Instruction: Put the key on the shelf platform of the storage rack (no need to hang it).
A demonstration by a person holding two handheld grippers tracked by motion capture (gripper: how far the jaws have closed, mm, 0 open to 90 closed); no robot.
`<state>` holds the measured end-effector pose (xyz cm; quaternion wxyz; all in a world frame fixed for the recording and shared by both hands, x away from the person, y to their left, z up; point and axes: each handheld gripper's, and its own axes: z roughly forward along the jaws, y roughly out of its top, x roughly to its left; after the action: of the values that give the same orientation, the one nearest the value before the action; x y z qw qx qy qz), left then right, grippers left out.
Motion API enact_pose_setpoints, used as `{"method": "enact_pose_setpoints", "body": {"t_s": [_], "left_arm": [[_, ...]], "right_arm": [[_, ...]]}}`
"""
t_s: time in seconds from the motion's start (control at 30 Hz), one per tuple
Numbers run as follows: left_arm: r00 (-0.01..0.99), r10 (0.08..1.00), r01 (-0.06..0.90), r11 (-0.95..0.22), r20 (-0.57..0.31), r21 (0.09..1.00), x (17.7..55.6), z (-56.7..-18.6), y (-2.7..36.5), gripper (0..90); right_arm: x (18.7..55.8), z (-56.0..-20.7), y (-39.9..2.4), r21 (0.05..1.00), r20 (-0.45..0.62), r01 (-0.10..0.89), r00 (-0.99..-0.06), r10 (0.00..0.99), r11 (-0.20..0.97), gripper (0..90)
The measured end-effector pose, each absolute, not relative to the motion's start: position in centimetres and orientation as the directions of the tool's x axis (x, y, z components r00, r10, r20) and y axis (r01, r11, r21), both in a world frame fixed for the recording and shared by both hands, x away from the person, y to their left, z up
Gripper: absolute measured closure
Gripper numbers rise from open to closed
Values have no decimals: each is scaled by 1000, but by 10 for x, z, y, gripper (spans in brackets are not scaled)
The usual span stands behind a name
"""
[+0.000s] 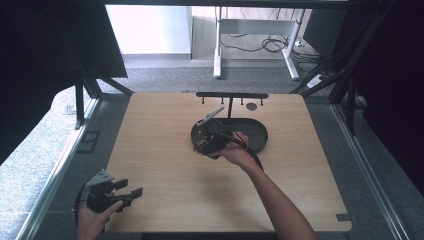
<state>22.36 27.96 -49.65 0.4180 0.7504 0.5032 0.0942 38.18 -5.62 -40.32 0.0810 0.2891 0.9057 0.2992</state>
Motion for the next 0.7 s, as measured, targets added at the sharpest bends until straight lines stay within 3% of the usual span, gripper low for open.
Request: {"method": "enact_pose_setpoints", "body": {"t_s": [0.7], "left_arm": [[475, 835, 672, -141, -277, 727, 223, -495, 280, 255]], "right_arm": [[410, -404, -79, 587, 17, 533, -760, 649, 609, 496]]}}
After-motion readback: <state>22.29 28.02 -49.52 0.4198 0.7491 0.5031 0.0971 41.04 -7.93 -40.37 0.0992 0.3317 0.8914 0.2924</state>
